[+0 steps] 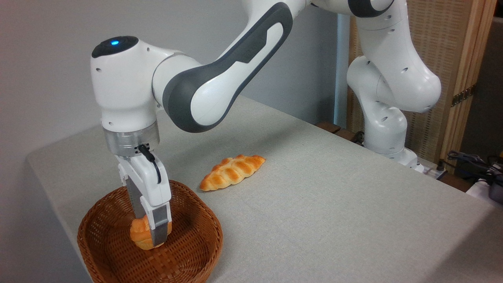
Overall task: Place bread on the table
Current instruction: 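Lower the gripper onto the round bun and close on it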
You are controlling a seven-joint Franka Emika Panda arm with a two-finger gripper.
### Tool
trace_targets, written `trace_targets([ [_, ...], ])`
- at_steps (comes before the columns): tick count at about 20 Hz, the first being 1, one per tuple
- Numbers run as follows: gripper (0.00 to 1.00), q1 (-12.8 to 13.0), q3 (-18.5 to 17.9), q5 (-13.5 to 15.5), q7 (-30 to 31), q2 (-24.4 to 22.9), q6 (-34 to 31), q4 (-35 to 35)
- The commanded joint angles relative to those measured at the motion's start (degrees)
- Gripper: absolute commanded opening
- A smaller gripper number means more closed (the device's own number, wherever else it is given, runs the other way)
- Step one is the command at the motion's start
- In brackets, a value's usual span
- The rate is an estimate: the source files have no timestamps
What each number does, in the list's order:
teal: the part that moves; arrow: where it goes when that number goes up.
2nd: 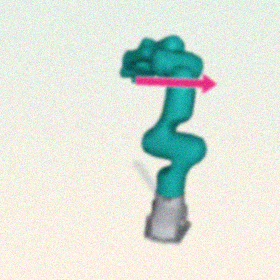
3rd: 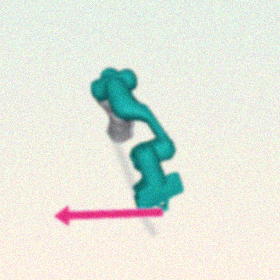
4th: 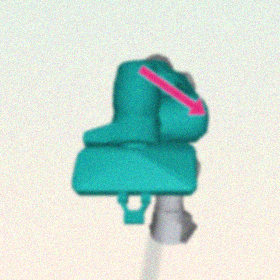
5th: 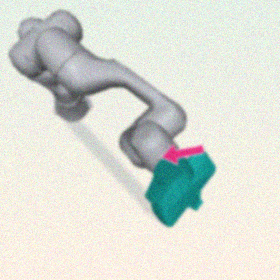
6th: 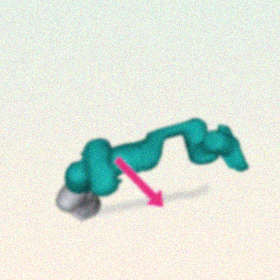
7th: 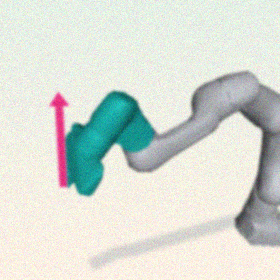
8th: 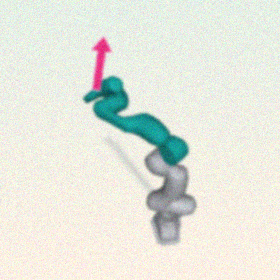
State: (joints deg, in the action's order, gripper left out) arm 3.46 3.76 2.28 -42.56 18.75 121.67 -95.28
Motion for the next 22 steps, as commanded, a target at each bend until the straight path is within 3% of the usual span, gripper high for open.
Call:
trace_targets([
  [1, 1.00, -0.30, 0.19, 0.36, -0.95, 0.67, 1.11, 0.36],
  [9, 0.99, -0.38, 0.98, 0.36, -0.86, 2.08, 1.11, 0.36],
  [17, 0.56, -0.47, 0.98, 0.36, -1.04, 2.08, 1.11, 0.36],
  [20, 0.30, -0.47, 0.98, 0.36, -2.97, 2.08, 1.02, 0.36],
  [22, 0.27, -0.47, 0.98, 0.44, -2.97, 2.08, 1.02, 0.36],
])
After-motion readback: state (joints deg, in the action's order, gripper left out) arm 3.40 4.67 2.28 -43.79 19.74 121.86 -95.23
